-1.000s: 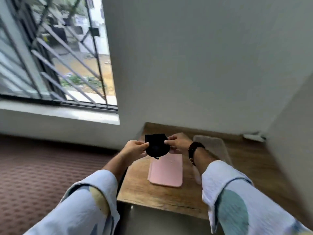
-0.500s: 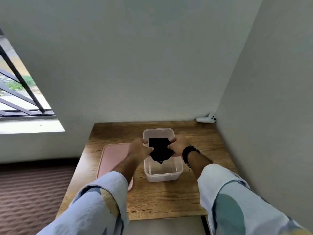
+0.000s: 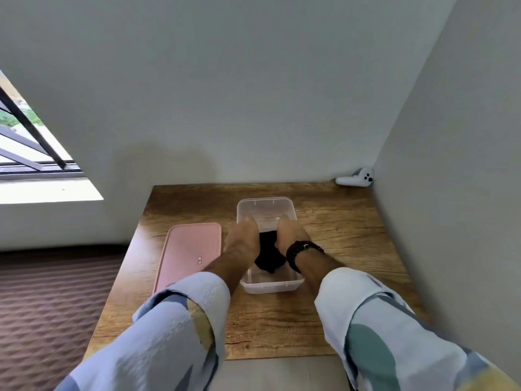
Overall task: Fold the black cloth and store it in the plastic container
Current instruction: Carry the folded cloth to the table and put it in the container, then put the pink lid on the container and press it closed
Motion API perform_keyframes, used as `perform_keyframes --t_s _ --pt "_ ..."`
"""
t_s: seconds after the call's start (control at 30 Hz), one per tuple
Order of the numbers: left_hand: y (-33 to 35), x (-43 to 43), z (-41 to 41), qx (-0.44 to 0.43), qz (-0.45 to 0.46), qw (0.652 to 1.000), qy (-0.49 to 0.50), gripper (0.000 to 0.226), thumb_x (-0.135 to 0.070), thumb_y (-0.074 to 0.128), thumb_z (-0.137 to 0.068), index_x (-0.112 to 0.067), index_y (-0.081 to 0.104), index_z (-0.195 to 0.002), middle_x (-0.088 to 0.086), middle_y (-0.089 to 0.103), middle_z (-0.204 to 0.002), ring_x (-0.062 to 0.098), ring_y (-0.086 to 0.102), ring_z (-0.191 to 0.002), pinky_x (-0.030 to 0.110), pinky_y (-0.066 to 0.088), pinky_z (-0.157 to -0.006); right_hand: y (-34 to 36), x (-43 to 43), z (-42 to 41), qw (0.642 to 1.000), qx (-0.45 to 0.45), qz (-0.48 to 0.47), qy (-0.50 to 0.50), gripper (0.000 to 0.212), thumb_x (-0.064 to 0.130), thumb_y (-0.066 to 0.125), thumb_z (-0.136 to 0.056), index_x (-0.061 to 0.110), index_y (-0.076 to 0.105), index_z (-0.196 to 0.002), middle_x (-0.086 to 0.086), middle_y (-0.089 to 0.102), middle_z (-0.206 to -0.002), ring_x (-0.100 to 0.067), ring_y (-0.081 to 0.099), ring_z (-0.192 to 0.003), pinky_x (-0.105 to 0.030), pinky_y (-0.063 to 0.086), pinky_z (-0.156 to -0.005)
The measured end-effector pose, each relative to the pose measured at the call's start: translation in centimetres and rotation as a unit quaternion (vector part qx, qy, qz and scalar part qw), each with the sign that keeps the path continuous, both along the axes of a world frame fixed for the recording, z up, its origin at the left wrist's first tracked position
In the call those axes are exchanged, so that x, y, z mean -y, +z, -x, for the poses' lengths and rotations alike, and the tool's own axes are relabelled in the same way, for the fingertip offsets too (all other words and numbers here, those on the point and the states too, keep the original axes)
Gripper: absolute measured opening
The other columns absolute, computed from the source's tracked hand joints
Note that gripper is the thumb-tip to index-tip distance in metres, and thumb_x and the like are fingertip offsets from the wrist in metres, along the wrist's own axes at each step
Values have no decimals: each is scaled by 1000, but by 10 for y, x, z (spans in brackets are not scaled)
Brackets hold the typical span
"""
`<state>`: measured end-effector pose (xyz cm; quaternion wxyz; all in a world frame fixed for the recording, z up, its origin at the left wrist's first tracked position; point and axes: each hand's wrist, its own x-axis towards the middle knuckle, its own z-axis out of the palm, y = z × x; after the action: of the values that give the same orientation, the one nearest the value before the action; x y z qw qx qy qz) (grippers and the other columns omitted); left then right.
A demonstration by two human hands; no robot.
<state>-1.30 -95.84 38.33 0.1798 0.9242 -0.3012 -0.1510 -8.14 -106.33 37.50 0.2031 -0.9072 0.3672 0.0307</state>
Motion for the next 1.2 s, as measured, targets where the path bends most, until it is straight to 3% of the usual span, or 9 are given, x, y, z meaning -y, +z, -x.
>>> perform_keyframes --t_s 0.17,0.27,0.33,0.47,0.6,0.73,0.93,1.07,1.2 --pt "11 -24 -23 -20 138 990 0 30 -14 59 -100 -14 57 -129 13 72 -117 30 70 -105 49 61 -93 8 -2 -7 999 -38 17 30 24 3 51 -94 3 68 -112 -15 70 -114 -32 67 -109 -36 54 -86" --pt "9 -53 -40 -9 214 974 74 23 -18 54 -101 -16 63 -122 8 75 -115 26 69 -99 43 61 -86 21 -10 -15 999 40 8 -1 24 6 48 -95 10 66 -111 -12 71 -108 -32 68 -102 -35 55 -79" --pt "-1 -78 -51 12 189 975 117 24 -18 53 -102 -17 66 -122 7 75 -117 23 68 -100 35 58 -80 32 -28 -24 988 153 -21 5 20 16 46 -97 16 61 -110 -6 71 -99 -26 69 -93 -33 55 -76" --pt "-27 -129 -68 -23 37 985 167 38 -15 55 -100 -16 63 -137 9 65 -142 30 63 -128 42 53 -107 39 -91 -45 956 273 -55 92 17 22 49 -98 20 60 -110 -3 72 -95 -21 68 -86 -38 59 -76" --pt "-42 -176 -76 -35 -77 973 215 43 -17 51 -94 -19 64 -136 12 62 -140 36 61 -128 45 54 -107 9 -152 -59 976 122 -145 110 29 11 46 -96 12 53 -124 -13 65 -122 -31 64 -110 -30 47 -80" --pt "-55 -195 -81 -71 -74 972 210 33 -17 49 -96 -8 70 -121 17 70 -128 35 67 -119 39 55 -99 -24 -182 -57 975 12 -213 -64 45 12 56 -92 6 48 -136 -14 51 -140 -33 54 -127 -35 48 -99" --pt "-71 -213 -87 -129 -5 960 249 29 -19 54 -100 -5 76 -114 18 76 -116 38 71 -111 38 57 -93 -25 -177 -60 971 2 -216 -105 42 23 51 -97 3 57 -133 -17 58 -138 -34 56 -127 -37 48 -105" --pt "-71 -221 -86 -223 181 893 346 30 -13 63 -99 -1 76 -122 18 77 -110 34 72 -98 39 58 -90 -4 -171 -69 977 77 -173 -94 31 10 42 -101 6 69 -117 -13 68 -120 -30 65 -109 -34 56 -88" --pt "-45 -194 -86 -265 309 847 343 34 -15 70 -97 -2 73 -128 14 75 -100 22 67 -84 32 59 -83 34 -142 -66 981 158 -62 -96 31 5 42 -99 5 69 -116 -15 64 -121 -30 66 -106 -35 57 -87"
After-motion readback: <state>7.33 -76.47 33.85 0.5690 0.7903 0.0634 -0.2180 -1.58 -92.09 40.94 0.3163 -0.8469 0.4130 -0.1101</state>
